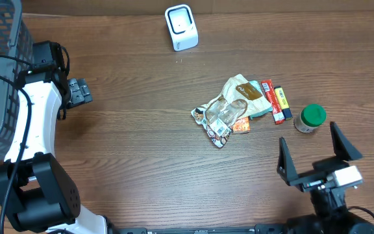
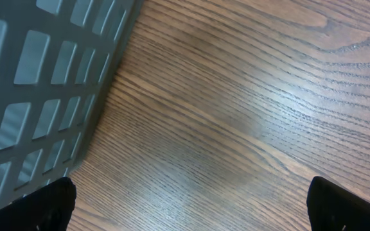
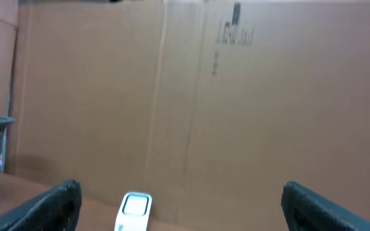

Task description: Scan the item barcode

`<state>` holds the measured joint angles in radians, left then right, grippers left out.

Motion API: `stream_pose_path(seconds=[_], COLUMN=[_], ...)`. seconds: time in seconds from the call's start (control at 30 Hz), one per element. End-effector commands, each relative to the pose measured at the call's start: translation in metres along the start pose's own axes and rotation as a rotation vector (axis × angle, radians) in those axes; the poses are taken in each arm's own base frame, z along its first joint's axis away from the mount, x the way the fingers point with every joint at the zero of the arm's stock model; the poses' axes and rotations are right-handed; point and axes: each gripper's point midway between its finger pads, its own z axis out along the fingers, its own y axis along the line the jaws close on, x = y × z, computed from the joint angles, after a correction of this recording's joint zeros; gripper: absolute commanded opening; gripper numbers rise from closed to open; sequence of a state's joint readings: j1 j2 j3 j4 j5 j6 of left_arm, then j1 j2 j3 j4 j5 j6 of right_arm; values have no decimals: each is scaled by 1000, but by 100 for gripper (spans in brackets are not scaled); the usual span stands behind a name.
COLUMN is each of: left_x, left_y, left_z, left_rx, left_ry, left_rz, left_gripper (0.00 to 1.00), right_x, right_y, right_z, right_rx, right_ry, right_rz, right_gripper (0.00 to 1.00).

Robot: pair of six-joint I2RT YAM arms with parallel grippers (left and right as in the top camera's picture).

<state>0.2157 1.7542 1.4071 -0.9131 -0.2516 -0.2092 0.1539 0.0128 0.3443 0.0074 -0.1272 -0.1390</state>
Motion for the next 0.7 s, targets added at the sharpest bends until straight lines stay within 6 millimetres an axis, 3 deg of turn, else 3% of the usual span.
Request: stream_pose_path(seconds=[0.0, 0.47, 0.67], left_x=[-7, -7, -7], left_y=[0, 0, 0], left_z=[-9, -9, -9], left_rx=[-1, -1, -1], left_ry=[-33, -33, -33], left_rz=[2, 2, 2], left_gripper=[100, 100, 100], right_x=[23, 146, 174], right_y=[2, -2, 0], right_z=[2, -9, -18], right_rx=[-6, 59, 70], right_ry=[-2, 251, 367], right_rz=[69, 268, 287], right_gripper=[100, 100, 100])
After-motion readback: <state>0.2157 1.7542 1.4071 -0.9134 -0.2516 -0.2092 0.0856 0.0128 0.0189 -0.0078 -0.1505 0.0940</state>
